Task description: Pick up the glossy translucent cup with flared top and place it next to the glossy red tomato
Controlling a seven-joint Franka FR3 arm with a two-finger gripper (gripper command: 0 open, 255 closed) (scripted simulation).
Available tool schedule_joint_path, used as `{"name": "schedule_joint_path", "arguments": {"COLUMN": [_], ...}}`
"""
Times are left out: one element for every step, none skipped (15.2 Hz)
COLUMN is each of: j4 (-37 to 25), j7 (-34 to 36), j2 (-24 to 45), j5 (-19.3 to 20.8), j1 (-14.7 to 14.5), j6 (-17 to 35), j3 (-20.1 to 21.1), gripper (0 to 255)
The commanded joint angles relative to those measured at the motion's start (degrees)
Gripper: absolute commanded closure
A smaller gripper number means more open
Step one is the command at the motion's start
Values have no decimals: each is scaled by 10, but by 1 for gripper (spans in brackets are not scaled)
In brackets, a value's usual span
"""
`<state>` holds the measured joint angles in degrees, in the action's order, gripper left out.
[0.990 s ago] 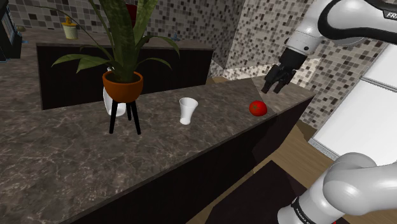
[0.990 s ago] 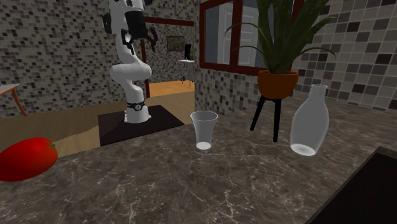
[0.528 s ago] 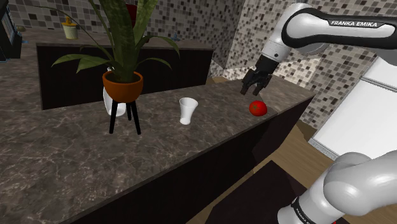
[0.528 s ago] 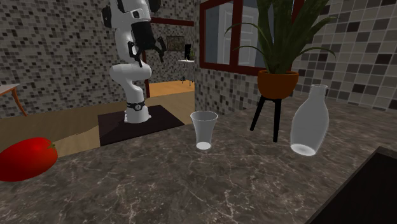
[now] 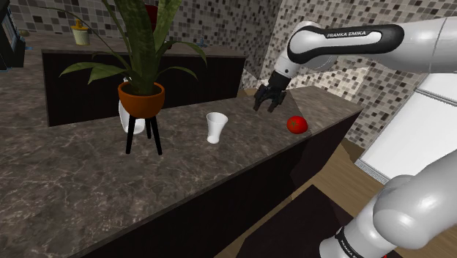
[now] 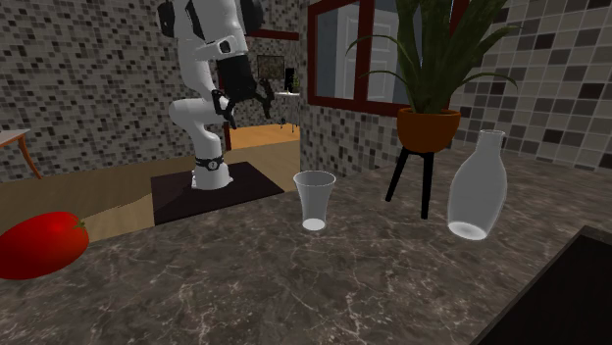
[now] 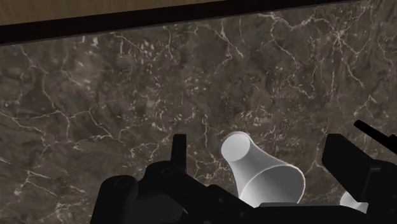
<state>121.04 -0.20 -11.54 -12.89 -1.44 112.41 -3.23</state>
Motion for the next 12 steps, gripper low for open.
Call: {"name": "schedule_joint_path", "arguments": {"j4": [-25,-39,-53,-69,-85,-102,-120,-138,-158,-178,-199,-221], "j7": [-1,-3,-5,-6,-8,-9,-10,-11,-12,-12,-12,-12], "j2": [46,68,90,112,134,156,178,200,223,246,269,292], "j5": [-13,-19,-25,-31,-36,-42,-48,-54,-59,-64,-69,-74], "j1": [-4,-5,-6,-7,-7,-7,-8,-7,-7,-7,-6,-6], "j6": [19,26,32,37,41,45,48,51,52,53,54,54], "j3": [1,1,1,2,2,3,4,5,6,7,8,10], "gripper": [0,0,0,0,0,0,0,0,0,0,0,0]}}
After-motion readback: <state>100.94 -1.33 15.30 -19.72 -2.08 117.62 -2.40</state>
